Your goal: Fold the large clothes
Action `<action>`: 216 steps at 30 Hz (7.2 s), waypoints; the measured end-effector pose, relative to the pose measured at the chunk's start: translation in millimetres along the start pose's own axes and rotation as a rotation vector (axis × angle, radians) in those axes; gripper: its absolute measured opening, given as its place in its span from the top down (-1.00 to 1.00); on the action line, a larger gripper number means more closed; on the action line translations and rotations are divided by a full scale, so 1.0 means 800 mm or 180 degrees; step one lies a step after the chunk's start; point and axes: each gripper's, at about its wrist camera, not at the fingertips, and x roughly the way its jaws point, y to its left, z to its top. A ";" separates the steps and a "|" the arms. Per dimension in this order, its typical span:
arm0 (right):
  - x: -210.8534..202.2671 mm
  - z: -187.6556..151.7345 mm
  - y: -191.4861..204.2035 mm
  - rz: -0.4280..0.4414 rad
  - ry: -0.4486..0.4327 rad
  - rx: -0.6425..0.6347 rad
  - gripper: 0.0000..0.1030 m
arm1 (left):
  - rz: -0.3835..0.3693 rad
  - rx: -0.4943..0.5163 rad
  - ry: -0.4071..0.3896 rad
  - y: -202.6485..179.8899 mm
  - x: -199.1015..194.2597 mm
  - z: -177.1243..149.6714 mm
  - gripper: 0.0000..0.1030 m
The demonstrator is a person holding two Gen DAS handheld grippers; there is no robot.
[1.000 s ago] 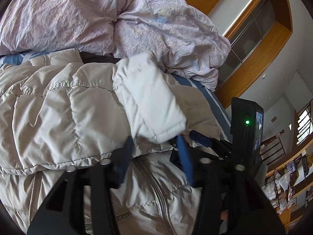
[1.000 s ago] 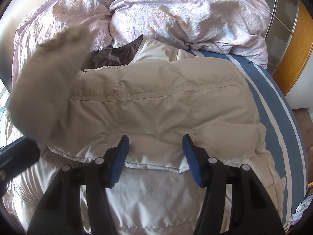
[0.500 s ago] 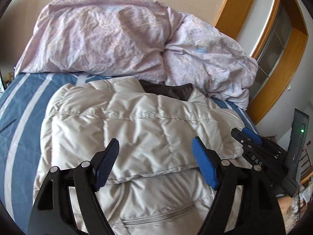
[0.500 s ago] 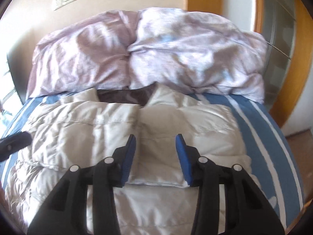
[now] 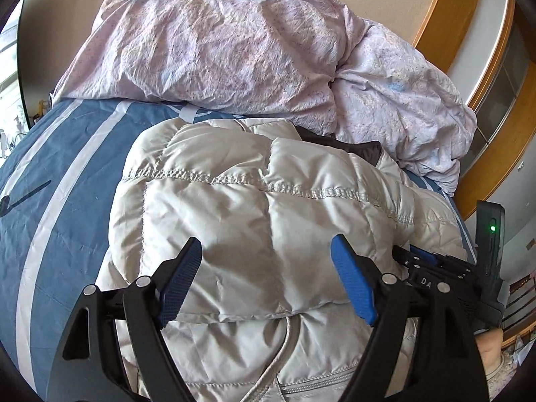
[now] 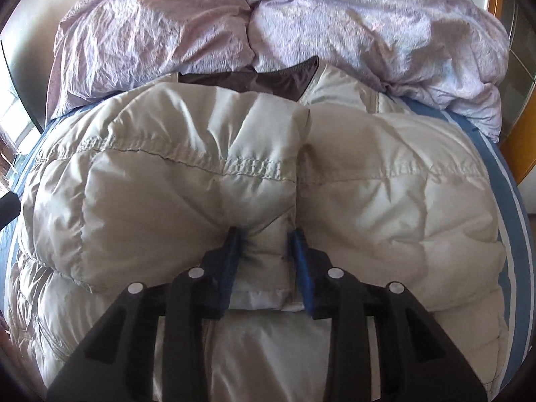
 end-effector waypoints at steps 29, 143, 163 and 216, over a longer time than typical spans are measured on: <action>-0.159 -0.227 -0.346 0.0955 0.0258 0.1705 -0.54 | -0.0426 -0.0409 0.0504 0.198 -0.136 -0.140 -0.68; -0.041 0.156 -0.178 -0.0450 -0.1444 0.1175 -0.24 | 0.0255 -0.0743 -0.0935 0.096 0.037 0.161 -0.88; -0.031 0.091 -0.153 -0.0772 -0.1377 0.0187 -0.04 | 0.0956 0.0353 -0.0989 0.042 0.037 0.082 -0.97; 0.075 0.096 -0.230 -0.0923 -0.0690 0.0799 -0.09 | 0.1375 -0.0607 -0.0328 0.128 0.150 0.112 -0.97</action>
